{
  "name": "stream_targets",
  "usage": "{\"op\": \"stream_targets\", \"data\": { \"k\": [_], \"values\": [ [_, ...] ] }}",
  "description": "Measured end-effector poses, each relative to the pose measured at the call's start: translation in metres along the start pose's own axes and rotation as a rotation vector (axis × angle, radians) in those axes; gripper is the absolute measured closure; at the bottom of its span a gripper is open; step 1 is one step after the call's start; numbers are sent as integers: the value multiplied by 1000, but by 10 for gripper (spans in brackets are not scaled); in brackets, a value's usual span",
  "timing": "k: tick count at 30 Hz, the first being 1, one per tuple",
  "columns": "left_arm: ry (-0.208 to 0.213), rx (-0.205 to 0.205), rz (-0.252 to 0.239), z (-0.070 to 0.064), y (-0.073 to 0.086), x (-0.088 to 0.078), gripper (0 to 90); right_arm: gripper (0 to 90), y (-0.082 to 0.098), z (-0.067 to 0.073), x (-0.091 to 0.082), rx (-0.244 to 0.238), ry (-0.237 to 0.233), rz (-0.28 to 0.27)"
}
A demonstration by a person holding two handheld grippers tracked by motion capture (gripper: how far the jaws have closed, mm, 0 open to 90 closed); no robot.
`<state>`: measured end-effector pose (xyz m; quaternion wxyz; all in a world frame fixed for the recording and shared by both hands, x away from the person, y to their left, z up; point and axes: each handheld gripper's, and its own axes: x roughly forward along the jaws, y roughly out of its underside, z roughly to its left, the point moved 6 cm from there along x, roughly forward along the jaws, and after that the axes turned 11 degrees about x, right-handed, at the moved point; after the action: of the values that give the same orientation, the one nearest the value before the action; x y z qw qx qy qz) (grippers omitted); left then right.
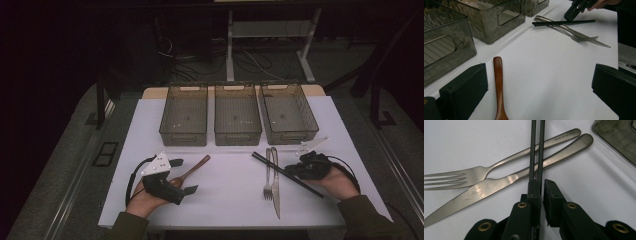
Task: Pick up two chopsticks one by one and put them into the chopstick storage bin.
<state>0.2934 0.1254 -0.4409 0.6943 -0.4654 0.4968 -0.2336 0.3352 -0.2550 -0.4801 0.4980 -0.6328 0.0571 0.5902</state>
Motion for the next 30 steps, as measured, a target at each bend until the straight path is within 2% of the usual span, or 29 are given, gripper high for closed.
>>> {"op": "stream_targets", "data": {
  "k": [12,30],
  "values": [
    [0,2,0,0,0,0,0,819,4,-7,6,2,38,18],
    [0,4,-3,-1,-1,1,0,839,4,-7,6,3,40,13]
  ]
}}
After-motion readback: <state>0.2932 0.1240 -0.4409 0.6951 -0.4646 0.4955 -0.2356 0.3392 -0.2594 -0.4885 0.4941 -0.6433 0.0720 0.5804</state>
